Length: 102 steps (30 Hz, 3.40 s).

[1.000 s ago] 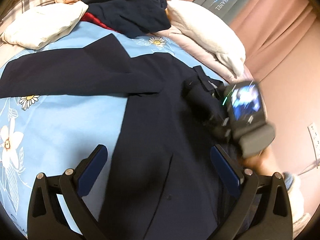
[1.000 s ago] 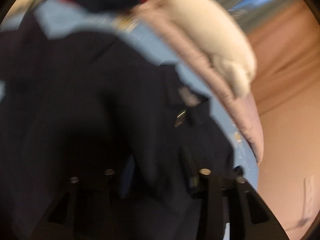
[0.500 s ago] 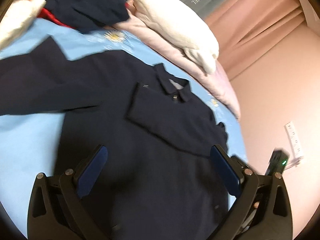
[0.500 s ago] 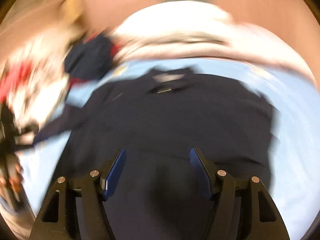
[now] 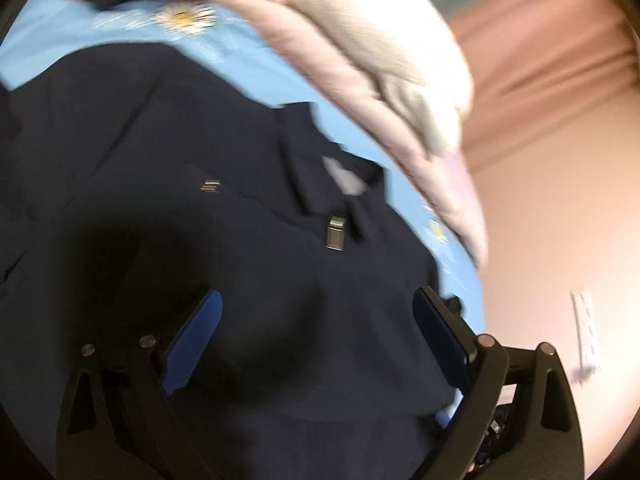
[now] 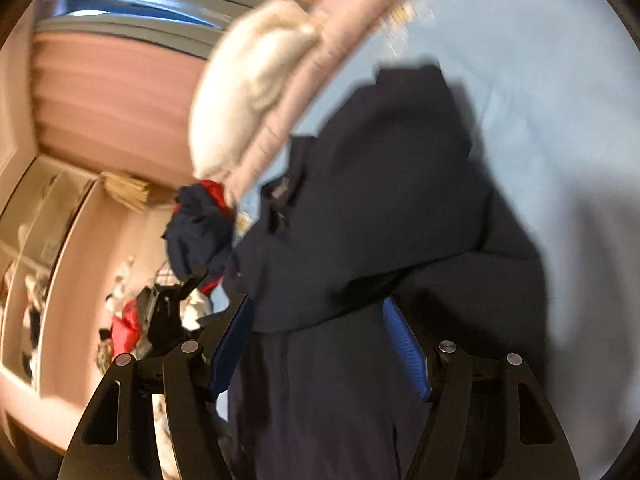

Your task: Fold large clothes

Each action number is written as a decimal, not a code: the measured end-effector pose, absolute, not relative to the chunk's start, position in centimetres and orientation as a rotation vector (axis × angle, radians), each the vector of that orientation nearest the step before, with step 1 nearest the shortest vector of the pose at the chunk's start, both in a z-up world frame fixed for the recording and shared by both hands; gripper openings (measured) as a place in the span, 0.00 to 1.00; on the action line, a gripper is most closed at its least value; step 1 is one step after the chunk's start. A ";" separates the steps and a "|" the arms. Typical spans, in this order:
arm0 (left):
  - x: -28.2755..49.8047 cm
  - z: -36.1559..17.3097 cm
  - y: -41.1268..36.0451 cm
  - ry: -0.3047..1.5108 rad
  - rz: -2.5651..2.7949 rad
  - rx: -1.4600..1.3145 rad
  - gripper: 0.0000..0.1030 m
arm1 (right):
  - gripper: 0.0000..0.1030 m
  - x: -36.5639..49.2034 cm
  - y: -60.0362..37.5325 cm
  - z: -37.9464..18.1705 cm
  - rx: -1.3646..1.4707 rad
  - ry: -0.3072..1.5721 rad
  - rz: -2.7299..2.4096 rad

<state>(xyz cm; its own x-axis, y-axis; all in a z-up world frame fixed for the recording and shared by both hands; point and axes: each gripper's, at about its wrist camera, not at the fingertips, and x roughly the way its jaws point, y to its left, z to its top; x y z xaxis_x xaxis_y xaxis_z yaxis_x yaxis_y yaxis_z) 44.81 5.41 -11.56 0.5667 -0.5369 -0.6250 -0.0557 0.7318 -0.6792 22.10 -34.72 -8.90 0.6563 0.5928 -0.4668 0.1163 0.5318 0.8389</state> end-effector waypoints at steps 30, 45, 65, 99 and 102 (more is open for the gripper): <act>43.7 -14.2 5.3 1.000 -0.286 -0.490 0.92 | 0.14 33.1 -37.3 -3.6 0.221 1.127 -0.034; 44.2 -13.7 3.5 1.058 -0.250 -0.351 0.96 | 0.09 29.0 -39.5 -3.3 0.204 0.936 -0.295; 32.4 -10.7 19.1 0.922 -0.117 -0.600 0.99 | 0.44 18.3 -29.4 -1.2 0.216 0.857 0.018; 26.6 -17.1 50.6 0.689 0.564 -1.094 0.11 | 0.57 10.6 -19.7 -4.4 0.319 0.923 0.326; 27.1 -14.0 49.2 0.691 0.582 -0.945 0.05 | 0.57 10.1 -20.4 -4.6 0.333 0.922 0.317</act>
<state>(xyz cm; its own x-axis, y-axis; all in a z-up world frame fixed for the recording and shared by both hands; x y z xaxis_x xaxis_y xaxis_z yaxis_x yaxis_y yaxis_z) 27.10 49.17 -14.03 0.6469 0.1475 -0.7482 -0.7123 0.4672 -0.5238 10.09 -20.43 -4.60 0.5657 0.4041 -0.7188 -0.1231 0.9033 0.4109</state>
